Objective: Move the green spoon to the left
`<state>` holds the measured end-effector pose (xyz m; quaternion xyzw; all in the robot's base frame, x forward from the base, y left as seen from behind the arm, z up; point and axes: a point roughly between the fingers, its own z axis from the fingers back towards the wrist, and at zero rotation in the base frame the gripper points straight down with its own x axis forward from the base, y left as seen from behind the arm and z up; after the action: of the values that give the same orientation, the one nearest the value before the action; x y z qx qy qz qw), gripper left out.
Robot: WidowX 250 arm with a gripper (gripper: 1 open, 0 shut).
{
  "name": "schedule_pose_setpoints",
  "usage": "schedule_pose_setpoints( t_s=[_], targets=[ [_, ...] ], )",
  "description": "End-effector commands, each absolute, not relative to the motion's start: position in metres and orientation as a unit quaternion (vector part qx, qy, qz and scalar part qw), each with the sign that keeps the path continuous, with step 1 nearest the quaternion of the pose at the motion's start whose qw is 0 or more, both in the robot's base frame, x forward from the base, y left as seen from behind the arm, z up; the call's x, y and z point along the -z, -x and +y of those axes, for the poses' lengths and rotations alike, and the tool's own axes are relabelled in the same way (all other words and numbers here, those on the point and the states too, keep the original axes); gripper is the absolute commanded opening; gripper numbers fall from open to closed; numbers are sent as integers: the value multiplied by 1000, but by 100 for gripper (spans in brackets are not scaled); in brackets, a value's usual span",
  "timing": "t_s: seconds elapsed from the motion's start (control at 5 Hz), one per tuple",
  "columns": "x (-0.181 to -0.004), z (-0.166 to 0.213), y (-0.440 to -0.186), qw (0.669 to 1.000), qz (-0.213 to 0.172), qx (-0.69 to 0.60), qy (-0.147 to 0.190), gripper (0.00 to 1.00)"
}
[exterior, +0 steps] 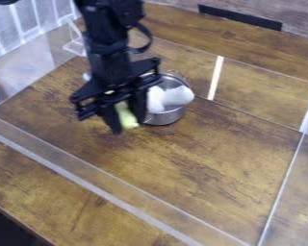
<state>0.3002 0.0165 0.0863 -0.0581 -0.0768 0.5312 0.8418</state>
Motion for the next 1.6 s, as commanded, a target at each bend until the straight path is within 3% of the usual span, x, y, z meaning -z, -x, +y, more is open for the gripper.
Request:
schedule_pose_setpoints(
  t_s=[0.0,0.2,0.8,1.2,1.4],
  targets=[
    [-83,48,-296,824,-112,-553,51,0],
    [-69,65,-290,802,-119,-584,40,0],
    [-43,93,-299,805,-123,-580,12,0],
    [-42,100,-312,835,-110,-538,11,0],
    [-51,89,-313,833,-99,-544,5,0]
  ],
)
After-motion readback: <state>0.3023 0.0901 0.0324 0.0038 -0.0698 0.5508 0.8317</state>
